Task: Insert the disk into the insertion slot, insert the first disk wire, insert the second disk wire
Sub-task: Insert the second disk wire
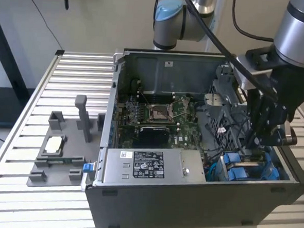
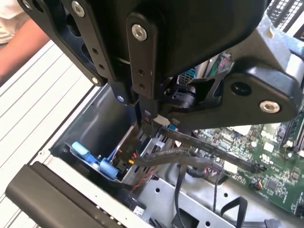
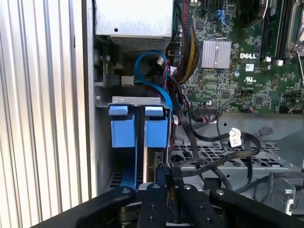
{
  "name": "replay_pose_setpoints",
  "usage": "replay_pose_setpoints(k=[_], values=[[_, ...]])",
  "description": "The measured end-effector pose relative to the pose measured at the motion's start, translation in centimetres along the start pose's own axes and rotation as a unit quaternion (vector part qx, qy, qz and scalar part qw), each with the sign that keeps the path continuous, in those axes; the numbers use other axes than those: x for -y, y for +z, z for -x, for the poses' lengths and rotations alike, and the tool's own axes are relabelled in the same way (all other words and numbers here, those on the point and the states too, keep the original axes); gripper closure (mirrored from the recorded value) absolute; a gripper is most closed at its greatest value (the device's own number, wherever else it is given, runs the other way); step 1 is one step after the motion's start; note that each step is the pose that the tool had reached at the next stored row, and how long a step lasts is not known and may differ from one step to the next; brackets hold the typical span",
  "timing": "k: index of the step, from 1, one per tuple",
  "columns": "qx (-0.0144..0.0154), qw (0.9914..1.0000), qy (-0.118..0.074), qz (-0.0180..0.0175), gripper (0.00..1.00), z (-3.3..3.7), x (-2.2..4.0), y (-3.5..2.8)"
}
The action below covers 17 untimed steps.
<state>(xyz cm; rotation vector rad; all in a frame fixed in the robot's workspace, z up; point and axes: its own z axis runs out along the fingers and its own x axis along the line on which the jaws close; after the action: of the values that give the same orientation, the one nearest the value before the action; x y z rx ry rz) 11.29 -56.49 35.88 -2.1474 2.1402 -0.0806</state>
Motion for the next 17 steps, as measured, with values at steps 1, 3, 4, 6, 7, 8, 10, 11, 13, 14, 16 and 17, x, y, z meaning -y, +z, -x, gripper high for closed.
replay_pose_setpoints(k=[1, 3, 4, 6, 7, 8, 10, 11, 13, 14, 16, 17], values=[[0.0000, 1.00000, 0.000, -0.0010, 0.84, 0.01, -0.05, -0.25], [0.0000, 1.00000, 0.000, -0.0020, 0.84, 0.02, -0.24, -0.62], [0.0000, 1.00000, 0.000, -0.0022, 0.84, 0.03, -0.36, -0.80], [0.0001, 1.00000, 0.000, -0.0030, 0.84, 0.06, -0.59, -0.98], [0.0001, 0.99999, 0.000, -0.0042, 0.84, 0.07, -0.66, -0.99], [0.0001, 0.99998, 0.000, -0.0057, 0.84, 0.07, -0.71, -0.99], [-0.0001, 0.99996, 0.000, -0.0085, 0.82, 0.07, -0.83, -1.03], [0.0000, 0.99996, 0.000, -0.0090, 0.82, 0.08, -0.92, -1.04], [0.0000, 0.99996, 0.000, -0.0092, 0.76, 0.09, -1.17, -1.06], [0.0000, 0.99996, 0.000, -0.0092, 0.76, 0.09, -1.33, -1.08], [0.0000, 0.99996, 0.000, -0.0092, 0.76, 0.12, -1.70, -1.12], [0.0000, 0.99996, 0.000, -0.0093, 0.76, 0.13, -1.86, -1.14]])
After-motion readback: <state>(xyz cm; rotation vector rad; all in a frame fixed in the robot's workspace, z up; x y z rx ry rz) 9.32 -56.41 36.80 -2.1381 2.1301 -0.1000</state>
